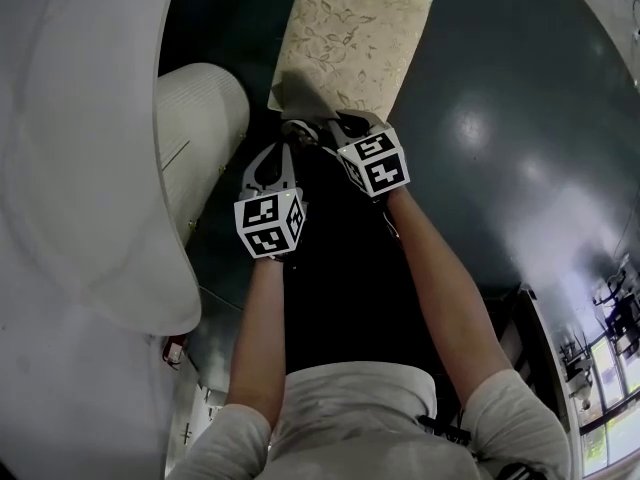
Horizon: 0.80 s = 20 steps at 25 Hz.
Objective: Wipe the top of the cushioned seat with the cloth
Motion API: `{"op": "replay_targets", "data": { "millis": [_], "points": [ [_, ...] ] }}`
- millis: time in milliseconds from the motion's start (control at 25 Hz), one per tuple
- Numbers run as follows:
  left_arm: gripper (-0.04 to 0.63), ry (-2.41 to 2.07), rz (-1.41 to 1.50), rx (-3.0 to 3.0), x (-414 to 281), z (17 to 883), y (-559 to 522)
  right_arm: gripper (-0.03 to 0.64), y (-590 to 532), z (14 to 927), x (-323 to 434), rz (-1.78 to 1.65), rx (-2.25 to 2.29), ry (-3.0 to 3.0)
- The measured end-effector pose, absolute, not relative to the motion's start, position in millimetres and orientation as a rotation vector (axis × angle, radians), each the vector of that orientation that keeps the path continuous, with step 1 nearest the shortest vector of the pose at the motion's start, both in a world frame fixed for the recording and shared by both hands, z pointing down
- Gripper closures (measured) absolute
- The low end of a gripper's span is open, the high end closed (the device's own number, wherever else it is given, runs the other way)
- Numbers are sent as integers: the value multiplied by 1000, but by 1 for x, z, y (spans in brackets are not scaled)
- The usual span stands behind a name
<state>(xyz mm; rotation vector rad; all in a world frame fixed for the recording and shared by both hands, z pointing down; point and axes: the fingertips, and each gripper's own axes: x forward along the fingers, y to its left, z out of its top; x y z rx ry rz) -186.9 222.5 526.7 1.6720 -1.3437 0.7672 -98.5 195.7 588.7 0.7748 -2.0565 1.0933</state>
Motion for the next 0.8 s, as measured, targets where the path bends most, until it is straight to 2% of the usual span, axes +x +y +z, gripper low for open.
{"op": "replay_targets", "data": {
  "millis": [800],
  "points": [
    [580, -1223, 817, 1782, -104, 533, 228, 603, 227, 607, 22, 1222, 1040, -1924]
  ]
}}
